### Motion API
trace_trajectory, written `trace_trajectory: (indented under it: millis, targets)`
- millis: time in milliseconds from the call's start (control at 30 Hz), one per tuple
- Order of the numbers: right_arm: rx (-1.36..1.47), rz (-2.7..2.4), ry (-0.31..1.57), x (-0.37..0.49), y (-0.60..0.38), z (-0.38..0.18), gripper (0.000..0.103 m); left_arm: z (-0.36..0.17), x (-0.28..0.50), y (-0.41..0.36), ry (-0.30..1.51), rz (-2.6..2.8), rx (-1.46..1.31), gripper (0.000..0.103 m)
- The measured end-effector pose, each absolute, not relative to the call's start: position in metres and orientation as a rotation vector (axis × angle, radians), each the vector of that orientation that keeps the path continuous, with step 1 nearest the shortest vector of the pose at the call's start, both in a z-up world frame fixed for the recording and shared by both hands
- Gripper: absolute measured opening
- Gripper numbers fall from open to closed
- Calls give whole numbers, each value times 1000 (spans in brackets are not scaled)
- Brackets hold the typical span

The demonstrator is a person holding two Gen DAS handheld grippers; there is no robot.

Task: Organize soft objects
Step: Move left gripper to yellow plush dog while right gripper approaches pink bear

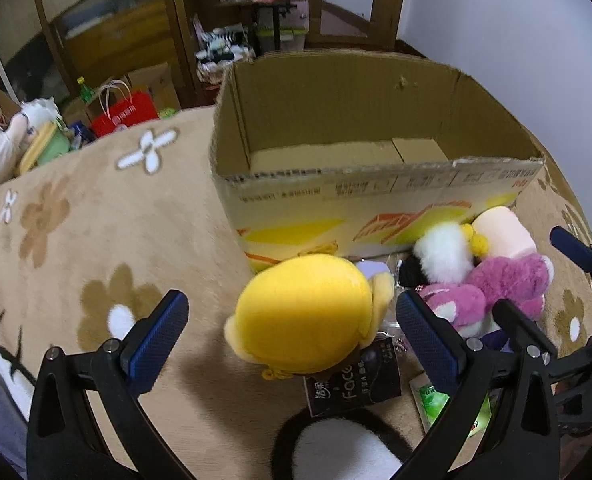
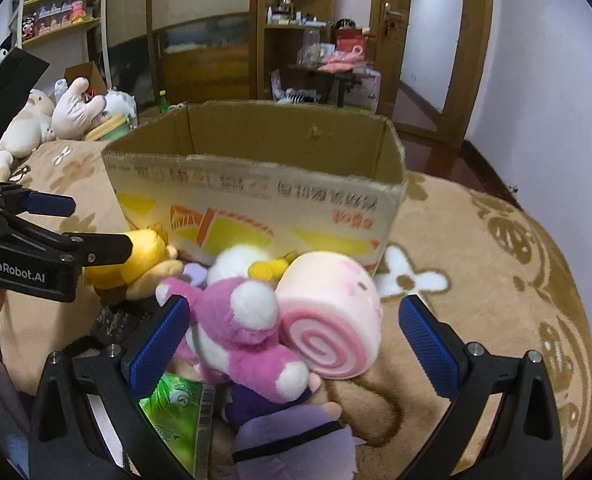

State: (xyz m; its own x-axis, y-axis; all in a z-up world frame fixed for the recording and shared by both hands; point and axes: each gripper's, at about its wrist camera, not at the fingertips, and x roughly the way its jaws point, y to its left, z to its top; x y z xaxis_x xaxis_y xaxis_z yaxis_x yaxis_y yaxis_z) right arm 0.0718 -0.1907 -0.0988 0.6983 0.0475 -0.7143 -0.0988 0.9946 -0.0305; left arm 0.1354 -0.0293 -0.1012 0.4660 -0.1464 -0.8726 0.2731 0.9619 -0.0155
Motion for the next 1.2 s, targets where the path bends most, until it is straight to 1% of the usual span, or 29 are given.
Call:
trace_trajectory:
  millis: [533, 667, 800, 967, 1033, 1067, 1100, 1200]
  targets:
    - [-145, 87, 850, 79, -170, -120, 103, -141, 151, -28, 1183, -300, 66, 102]
    - [-148, 87, 852, 80, -171, -120, 103, -145, 150, -31, 1179, -306, 91, 102]
    - [-150, 87, 853, 78, -172, -119, 103, -147, 149, -38, 1178, -319, 115, 98]
    - [-155, 89, 852, 77, -173, -119, 103, -148, 149, -40, 1183, -320, 113, 97]
    - [-161, 86, 853, 75, -172, -119, 103, -150, 150, -40, 1189, -313, 102, 93]
    - [-164, 84, 853, 74, -173, -118, 102, -150, 150, -39, 1194, -311, 98, 92]
    - [-167, 87, 855, 73, -172, -118, 99, -151, 151, -38, 1199, -309, 94, 90]
    - [-171, 92, 857, 71, -172, -118, 95, -151, 152, -32, 1202, -306, 77, 88]
